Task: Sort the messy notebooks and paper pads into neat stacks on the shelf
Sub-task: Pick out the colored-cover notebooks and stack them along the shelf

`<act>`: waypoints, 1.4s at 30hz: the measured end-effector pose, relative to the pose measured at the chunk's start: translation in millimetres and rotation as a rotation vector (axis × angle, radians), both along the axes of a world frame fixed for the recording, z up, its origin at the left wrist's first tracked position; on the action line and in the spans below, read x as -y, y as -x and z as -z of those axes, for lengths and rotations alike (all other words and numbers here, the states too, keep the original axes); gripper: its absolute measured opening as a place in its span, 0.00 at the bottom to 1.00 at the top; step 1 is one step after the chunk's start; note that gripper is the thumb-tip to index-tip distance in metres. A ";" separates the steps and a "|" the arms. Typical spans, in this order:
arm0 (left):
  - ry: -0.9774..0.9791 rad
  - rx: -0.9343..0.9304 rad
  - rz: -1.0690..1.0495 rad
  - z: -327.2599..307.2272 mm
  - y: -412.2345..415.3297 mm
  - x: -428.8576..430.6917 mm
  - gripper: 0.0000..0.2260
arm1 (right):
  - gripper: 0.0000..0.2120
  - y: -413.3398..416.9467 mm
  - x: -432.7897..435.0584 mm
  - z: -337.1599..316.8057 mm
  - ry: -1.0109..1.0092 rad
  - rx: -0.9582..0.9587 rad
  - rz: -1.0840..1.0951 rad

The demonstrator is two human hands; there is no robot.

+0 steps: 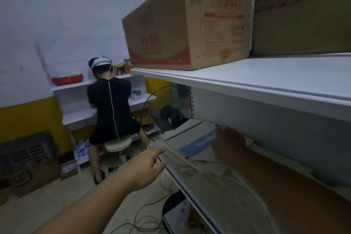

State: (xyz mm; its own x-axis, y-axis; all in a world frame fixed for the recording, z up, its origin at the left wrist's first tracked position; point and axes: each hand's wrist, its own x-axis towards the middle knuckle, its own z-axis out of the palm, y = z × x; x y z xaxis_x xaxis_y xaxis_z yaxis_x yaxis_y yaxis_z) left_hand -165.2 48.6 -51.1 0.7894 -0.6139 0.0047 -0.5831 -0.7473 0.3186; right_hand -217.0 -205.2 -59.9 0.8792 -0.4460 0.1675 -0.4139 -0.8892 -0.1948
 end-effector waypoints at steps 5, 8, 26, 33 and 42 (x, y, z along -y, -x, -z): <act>0.000 -0.027 0.018 -0.5 -47.2 33.7 0.20 | 0.21 -17.3 9.4 15.2 -0.039 -0.124 0.060; 0.081 -0.060 0.055 5.1 -82.3 62.4 0.19 | 0.32 -16.5 6.3 21.6 -0.059 -0.106 0.133; 0.516 -0.973 0.190 23.0 -204.6 99.6 0.13 | 0.59 -10.7 -34.7 6.2 -0.423 -0.048 0.662; 0.747 -1.226 0.301 25.8 -233.3 63.0 0.19 | 0.08 15.6 -36.5 -7.4 -0.693 0.522 0.761; 0.835 -1.307 0.279 34.7 -202.1 65.9 0.10 | 0.06 -77.0 -96.2 1.3 -0.746 0.673 0.458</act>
